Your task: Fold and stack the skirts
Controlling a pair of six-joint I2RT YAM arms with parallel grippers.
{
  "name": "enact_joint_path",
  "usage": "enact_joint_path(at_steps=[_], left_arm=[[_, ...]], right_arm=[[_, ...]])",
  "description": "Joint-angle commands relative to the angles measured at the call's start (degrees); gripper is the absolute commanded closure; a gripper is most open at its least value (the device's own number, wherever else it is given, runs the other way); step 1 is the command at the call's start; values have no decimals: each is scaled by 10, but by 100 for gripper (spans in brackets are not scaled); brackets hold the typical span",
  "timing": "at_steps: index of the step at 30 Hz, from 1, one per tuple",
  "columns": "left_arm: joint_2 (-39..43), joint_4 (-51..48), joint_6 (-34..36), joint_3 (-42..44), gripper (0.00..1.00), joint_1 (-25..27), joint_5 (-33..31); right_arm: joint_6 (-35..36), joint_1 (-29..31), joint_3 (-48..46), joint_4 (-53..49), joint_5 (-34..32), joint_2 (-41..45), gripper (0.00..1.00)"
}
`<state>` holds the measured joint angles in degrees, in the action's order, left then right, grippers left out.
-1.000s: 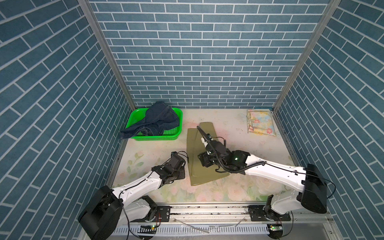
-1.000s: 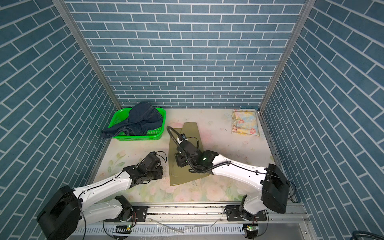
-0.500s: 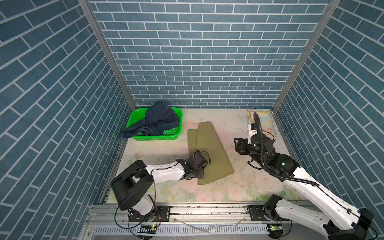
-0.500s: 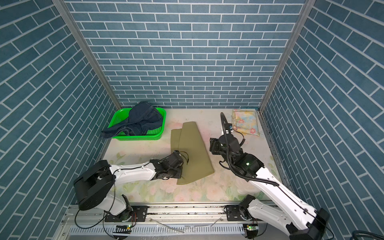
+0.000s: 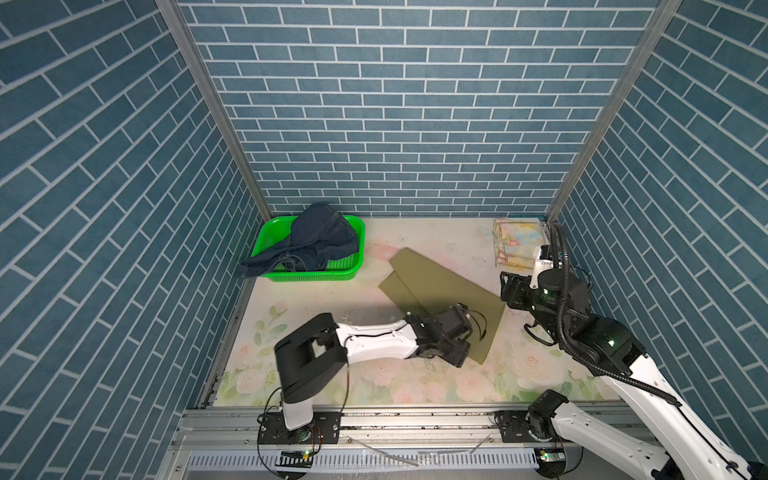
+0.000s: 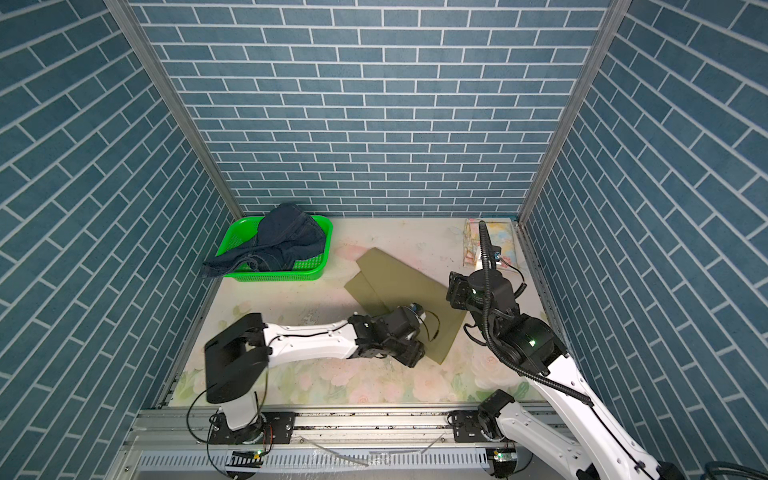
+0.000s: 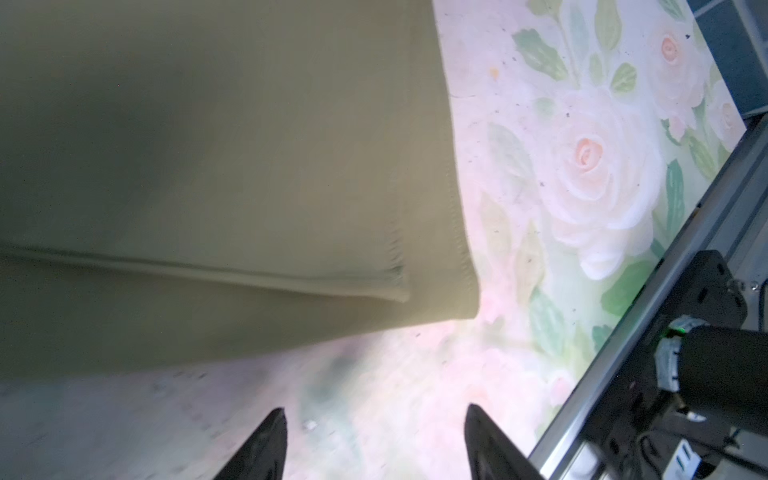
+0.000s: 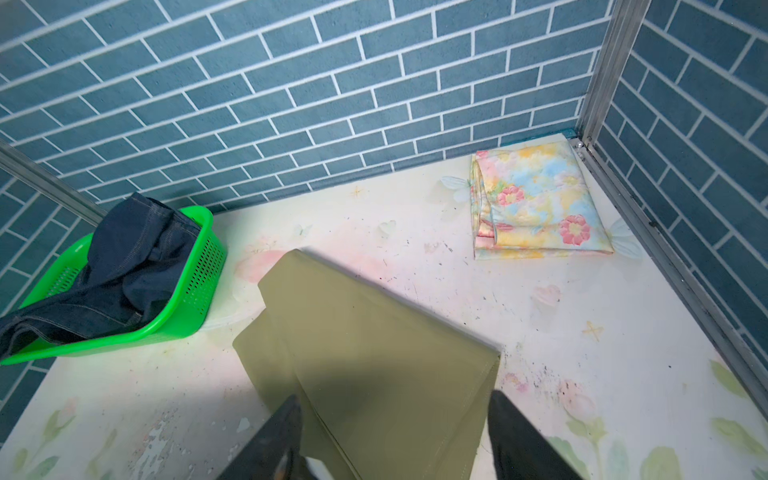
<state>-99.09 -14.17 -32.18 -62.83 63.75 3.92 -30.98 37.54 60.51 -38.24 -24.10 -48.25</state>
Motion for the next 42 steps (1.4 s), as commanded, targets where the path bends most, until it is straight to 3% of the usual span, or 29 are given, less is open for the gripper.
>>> enact_joint_path(at_steps=[1, 7, 14, 20, 27, 42], left_arm=[[73, -18, -1, 68, 28, -50, -26], [173, -41, -30, 160, 28, -158, -28], [292, -97, -34, 190, 31, -252, -25], [364, -177, -9, 178, 31, -297, -55], [381, -223, 20, 156, 29, -332, -38], [400, -321, 80, 53, 28, -414, -1]], right_arm=[[21, -3, -9, -14, 22, -53, 29], [69, -1, -19, 41, 110, -180, 30], [144, 22, 13, 146, 198, -349, 33], [199, 70, 119, 167, 178, -514, 37], [229, 80, 226, 178, 168, -641, 46], [241, 77, 335, 182, 156, -770, 67]])
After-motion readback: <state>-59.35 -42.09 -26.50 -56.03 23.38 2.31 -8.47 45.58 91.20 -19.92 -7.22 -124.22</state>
